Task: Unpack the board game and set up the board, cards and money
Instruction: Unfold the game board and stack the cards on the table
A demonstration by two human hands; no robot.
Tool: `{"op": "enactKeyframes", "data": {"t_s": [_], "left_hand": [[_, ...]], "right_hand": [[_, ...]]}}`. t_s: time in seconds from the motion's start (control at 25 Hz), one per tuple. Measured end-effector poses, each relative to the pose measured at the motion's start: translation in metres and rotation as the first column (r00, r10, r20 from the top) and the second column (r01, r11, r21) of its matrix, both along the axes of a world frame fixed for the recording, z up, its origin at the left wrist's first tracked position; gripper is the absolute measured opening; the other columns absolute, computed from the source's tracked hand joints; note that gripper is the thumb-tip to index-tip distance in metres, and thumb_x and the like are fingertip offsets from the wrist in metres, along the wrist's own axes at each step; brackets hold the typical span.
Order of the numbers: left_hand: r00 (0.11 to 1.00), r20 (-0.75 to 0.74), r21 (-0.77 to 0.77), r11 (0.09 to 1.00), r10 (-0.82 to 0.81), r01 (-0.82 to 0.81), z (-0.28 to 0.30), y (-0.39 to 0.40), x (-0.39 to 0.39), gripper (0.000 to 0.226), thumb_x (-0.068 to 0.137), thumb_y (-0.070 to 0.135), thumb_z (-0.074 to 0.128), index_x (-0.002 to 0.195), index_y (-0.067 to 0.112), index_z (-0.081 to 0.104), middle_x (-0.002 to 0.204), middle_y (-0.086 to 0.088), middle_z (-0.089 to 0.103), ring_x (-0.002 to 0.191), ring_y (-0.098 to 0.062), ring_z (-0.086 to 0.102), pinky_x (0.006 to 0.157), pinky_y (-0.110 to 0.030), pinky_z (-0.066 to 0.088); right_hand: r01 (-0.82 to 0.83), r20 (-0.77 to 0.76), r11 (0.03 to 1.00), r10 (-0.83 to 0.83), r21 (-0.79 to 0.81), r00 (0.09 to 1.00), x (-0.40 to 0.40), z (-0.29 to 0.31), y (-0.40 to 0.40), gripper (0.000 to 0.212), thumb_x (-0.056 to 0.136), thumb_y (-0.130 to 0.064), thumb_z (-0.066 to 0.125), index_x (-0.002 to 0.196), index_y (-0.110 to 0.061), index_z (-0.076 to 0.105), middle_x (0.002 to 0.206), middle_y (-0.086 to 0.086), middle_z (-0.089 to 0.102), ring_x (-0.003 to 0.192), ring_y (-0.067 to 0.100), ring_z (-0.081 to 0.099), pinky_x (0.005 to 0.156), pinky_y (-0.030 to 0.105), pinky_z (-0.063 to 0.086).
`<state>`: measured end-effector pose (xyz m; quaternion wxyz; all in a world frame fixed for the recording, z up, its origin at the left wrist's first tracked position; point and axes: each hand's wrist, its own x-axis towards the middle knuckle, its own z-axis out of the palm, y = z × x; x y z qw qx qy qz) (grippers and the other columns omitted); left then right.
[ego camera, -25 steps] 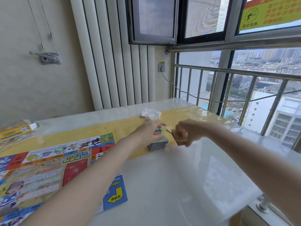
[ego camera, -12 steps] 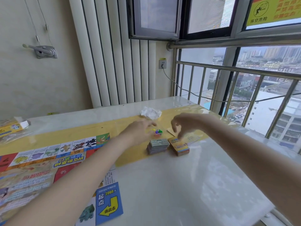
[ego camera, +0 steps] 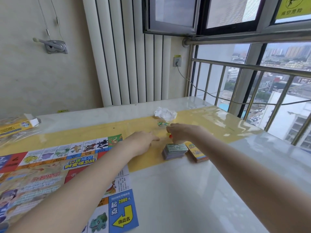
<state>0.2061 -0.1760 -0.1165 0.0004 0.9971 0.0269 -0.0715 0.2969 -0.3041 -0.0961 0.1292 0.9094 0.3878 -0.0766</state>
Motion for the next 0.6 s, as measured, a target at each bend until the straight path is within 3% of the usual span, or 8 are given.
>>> {"op": "enactKeyframes", "data": {"t_s": [0.16,0.36,0.44,0.52,0.6], "left_hand": [[1.0,0.004,0.013,1.0,-0.005,0.005,-0.001,0.003,0.004,0.056,0.096,0.002,0.031,0.142,0.033,0.035,0.149,-0.008,0.035,0.124,-0.031,0.047,0.094,-0.035,0.042],[1.0,-0.004,0.045,0.999,-0.016,0.016,0.001,0.002,0.002,0.053,0.097,0.004,0.031,0.142,0.032,0.034,0.151,-0.007,0.031,0.124,-0.032,0.046,0.095,-0.034,0.041],[1.0,-0.006,0.036,0.999,-0.012,0.012,0.001,0.0,0.001,0.056,0.097,0.001,0.03,0.142,0.033,0.034,0.151,-0.008,0.031,0.123,-0.033,0.047,0.095,-0.035,0.042],[1.0,-0.002,0.034,0.999,-0.005,0.005,0.002,0.0,0.0,0.059,0.096,-0.001,0.028,0.142,0.034,0.033,0.152,-0.008,0.029,0.122,-0.034,0.047,0.095,-0.036,0.043],[1.0,0.0,0.047,0.999,-0.004,0.004,0.001,0.0,0.0,0.061,0.095,-0.003,0.027,0.143,0.035,0.032,0.153,-0.009,0.027,0.122,-0.036,0.047,0.096,-0.036,0.043]], "right_hand": [[-0.027,0.04,0.99,0.033,-0.141,0.999,0.01,-0.001,0.007,0.04,0.086,-0.003,0.041,0.125,-0.005,0.051,0.123,0.013,0.053,0.106,0.027,0.053,0.083,0.033,0.047],[-0.046,0.017,0.978,0.05,-0.201,0.999,0.009,0.012,0.006,0.043,0.09,-0.011,0.051,0.133,-0.012,0.048,0.123,0.01,0.055,0.113,0.026,0.051,0.078,0.029,0.041],[-0.063,-0.018,0.97,0.061,-0.235,0.998,0.009,0.019,0.01,0.04,0.09,-0.017,0.055,0.129,-0.009,0.052,0.108,0.008,0.06,0.1,0.023,0.054,0.066,0.024,0.039],[-0.071,-0.095,0.976,0.052,-0.207,0.994,0.013,0.023,0.012,0.036,0.088,-0.021,0.058,0.121,-0.008,0.058,0.078,0.0,0.057,0.076,0.016,0.053,0.054,0.02,0.033],[-0.061,-0.167,0.988,0.037,-0.142,0.985,0.019,0.026,0.011,0.033,0.087,-0.022,0.06,0.117,-0.009,0.061,0.066,-0.007,0.05,0.064,0.008,0.05,0.054,0.017,0.033]]}}
